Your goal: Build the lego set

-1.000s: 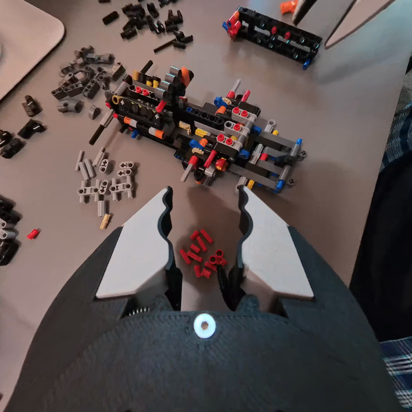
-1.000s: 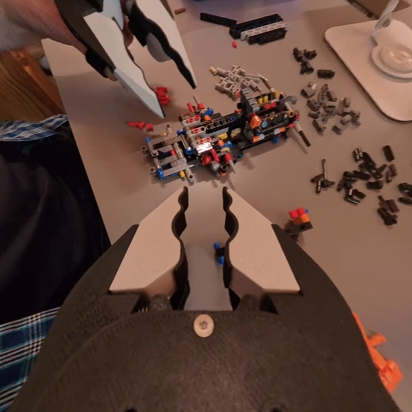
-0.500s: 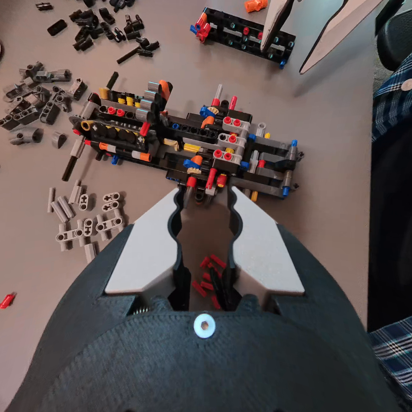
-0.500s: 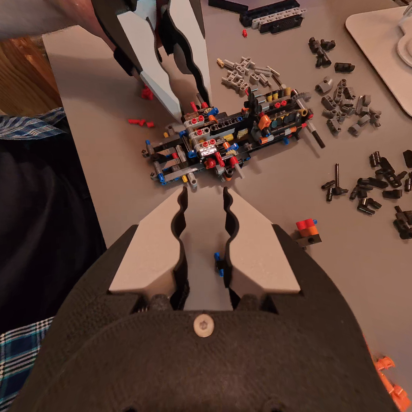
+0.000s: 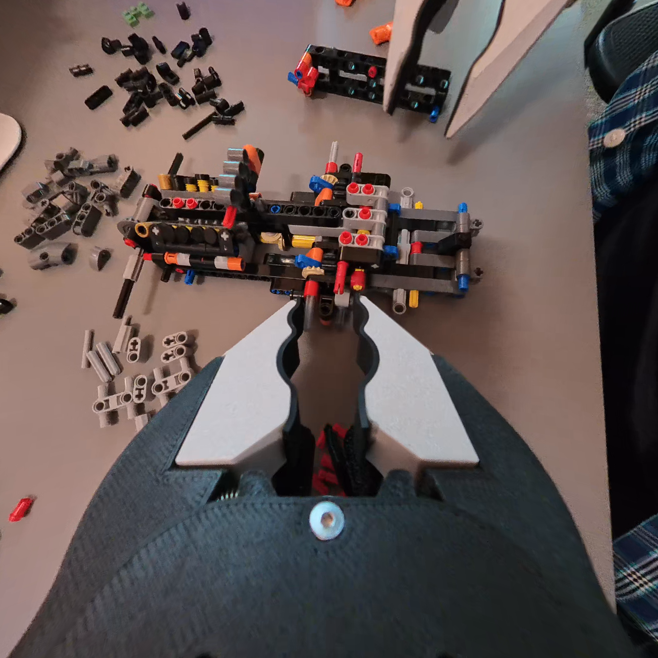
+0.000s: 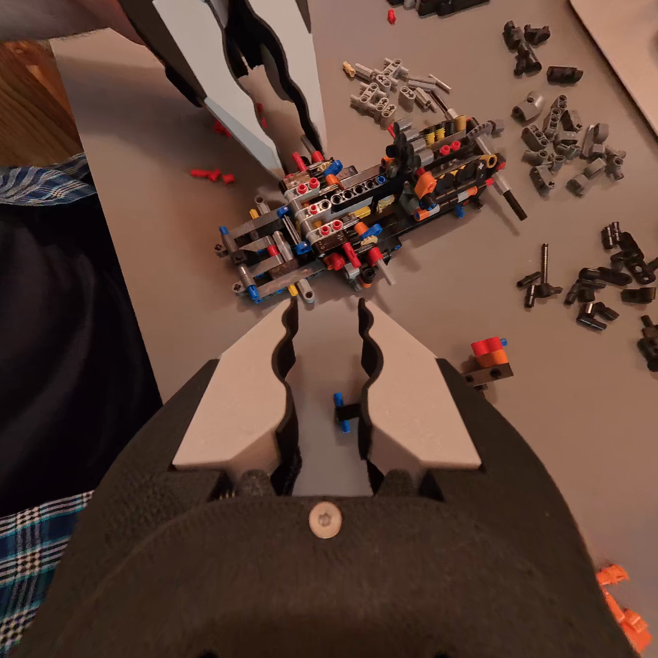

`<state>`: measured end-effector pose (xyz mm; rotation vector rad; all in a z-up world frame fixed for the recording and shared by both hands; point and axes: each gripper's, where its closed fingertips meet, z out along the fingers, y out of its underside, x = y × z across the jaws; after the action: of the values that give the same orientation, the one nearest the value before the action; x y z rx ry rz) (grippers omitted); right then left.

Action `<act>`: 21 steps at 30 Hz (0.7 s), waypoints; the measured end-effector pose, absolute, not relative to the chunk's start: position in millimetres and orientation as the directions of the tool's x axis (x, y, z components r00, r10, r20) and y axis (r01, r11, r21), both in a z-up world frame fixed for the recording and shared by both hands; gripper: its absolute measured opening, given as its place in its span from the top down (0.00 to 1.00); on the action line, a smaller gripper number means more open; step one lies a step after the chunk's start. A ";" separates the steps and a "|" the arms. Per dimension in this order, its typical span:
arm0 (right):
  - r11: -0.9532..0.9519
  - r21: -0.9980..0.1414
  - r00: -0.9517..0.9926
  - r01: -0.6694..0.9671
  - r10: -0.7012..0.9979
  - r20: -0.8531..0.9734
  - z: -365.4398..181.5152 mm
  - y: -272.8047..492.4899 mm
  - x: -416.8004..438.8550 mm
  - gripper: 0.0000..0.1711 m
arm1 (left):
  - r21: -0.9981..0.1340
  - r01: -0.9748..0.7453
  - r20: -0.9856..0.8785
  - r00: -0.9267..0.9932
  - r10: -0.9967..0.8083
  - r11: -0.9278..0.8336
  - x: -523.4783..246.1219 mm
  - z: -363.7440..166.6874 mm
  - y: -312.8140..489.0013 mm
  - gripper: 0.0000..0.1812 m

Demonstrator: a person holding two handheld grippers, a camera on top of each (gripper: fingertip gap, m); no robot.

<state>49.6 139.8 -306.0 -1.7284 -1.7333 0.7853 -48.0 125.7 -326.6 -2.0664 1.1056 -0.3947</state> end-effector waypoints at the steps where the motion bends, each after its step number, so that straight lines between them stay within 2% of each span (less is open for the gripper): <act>1: -0.002 -0.742 -0.007 0.671 1.000 -0.010 -305.8 142.0 49.7 0.81 | -0.733 -0.585 -0.079 0.579 -0.812 -0.346 -47.5 -326.8 125.6 0.86; 8: 0.041 -0.726 -0.041 0.686 0.999 0.017 -305.9 154.8 47.1 0.70 | -0.749 -0.588 -0.113 0.566 -0.816 -0.305 -41.8 -322.7 125.5 0.86; 16: 0.196 -0.615 -0.192 0.764 0.979 0.073 -330.8 161.3 37.8 0.69 | -0.748 -0.615 -0.156 0.529 -0.834 -0.250 -36.8 -318.4 122.0 0.86; 21: 0.237 -0.623 -0.280 0.746 0.959 0.029 -334.4 154.8 29.6 0.86 | -0.744 -0.632 -0.177 0.500 -0.847 -0.217 -34.6 -316.5 119.7 0.86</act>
<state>29.6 154.8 -334.4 -1.5644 -2.1095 0.7114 -34.6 119.7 -316.5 -1.9445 1.2177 -0.3409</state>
